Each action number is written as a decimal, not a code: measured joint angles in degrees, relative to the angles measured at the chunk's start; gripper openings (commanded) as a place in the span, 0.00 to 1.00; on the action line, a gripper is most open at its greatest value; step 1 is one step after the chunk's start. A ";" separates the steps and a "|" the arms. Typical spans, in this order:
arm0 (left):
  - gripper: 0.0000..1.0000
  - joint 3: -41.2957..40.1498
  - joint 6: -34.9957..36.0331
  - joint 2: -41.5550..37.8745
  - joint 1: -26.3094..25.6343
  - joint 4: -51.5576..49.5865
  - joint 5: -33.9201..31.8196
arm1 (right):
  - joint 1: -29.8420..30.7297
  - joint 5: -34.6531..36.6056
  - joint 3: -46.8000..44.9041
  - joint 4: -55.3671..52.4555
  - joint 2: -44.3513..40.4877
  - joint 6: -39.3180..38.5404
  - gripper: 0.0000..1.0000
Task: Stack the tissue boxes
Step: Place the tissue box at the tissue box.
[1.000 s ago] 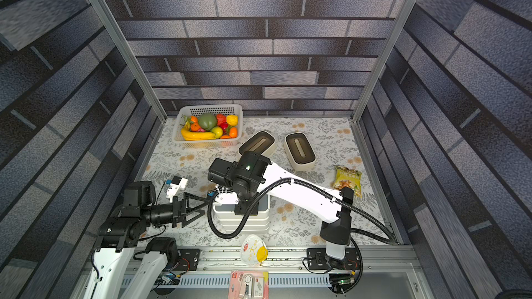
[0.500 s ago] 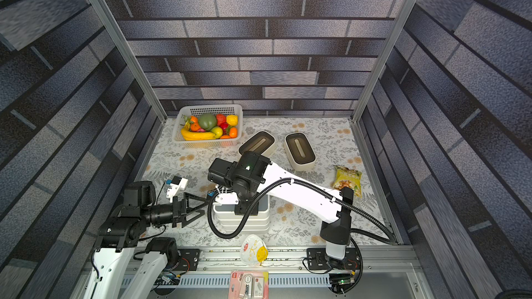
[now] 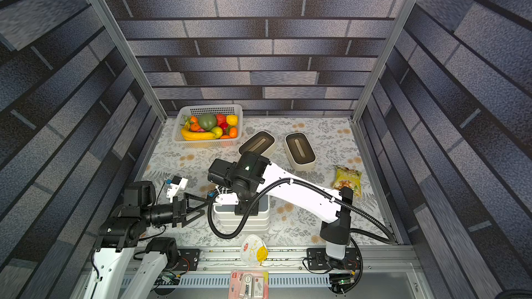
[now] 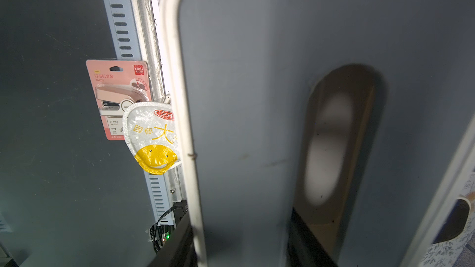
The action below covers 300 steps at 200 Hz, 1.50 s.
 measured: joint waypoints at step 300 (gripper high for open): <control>1.00 0.00 0.24 1.44 -0.33 0.02 -0.02 | 0.28 -0.28 -0.76 -0.02 -0.02 -0.42 0.58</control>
